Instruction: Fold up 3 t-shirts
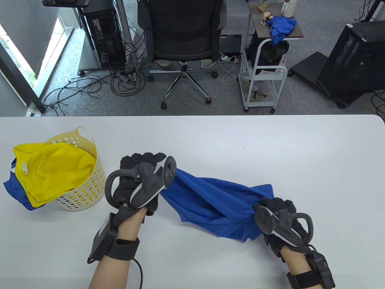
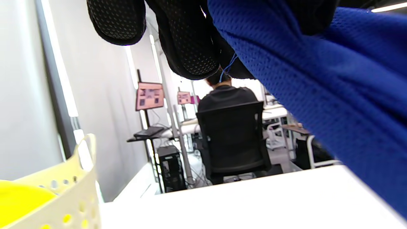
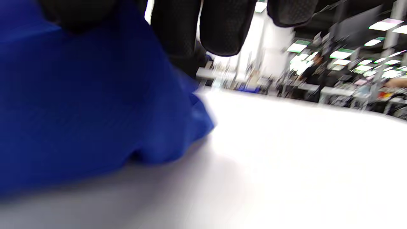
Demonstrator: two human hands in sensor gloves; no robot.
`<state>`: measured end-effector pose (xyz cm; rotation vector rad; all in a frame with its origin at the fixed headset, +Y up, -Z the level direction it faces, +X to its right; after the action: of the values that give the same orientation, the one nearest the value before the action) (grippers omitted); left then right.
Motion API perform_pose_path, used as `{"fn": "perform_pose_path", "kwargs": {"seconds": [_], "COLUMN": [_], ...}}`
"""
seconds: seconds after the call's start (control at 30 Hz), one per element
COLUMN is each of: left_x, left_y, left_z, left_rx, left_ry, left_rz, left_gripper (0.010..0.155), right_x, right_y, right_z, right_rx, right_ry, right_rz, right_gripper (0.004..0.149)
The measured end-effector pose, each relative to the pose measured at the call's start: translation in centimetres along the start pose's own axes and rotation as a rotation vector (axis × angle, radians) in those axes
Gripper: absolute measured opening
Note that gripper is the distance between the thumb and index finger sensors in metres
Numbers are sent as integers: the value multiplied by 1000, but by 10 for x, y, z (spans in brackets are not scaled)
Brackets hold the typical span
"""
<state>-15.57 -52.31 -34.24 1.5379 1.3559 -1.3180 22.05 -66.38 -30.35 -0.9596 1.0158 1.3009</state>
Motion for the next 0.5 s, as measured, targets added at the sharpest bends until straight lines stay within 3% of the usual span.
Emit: {"fn": "perform_pose_path", "kwargs": {"seconds": [0.13, 0.2, 0.27, 0.33, 0.37, 0.5], "left_x": [-3, -12, -19, -25, -28, -41], "left_y": [-26, -31, -33, -29, -25, -5], "left_z": [-36, -55, -63, -57, -48, 14], "left_rx": [-155, -210, -211, -172, -158, -79], "left_ry": [140, 254, 318, 301, 272, 54], "left_rz": [-17, -19, -15, 20, 45, 156], "left_gripper": [43, 42, 43, 42, 43, 43], "right_x": [11, 10, 8, 6, 6, 6], "right_y": [-21, -19, -15, -12, -10, -11], "right_z": [97, 130, 143, 138, 125, 49], "right_rx": [101, 87, 68, 34, 7, -51], "right_ry": [-267, -371, -385, -343, -279, 99], "right_rz": [-83, -85, -63, -31, 29, 51], "right_gripper": [41, 41, 40, 41, 41, 41]}}
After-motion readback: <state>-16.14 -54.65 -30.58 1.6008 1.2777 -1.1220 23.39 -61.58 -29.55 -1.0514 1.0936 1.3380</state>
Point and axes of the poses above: the tracker on the back of each hand, its own y axis roughly to the thumb side, its own x axis roughly from the wrist to the fingertips, z = x × y, the point moved 2 cm from there along x, roughly from the wrist to the fingertips, and after that the axes turned 1 degree about x, right-handed, at the moved point
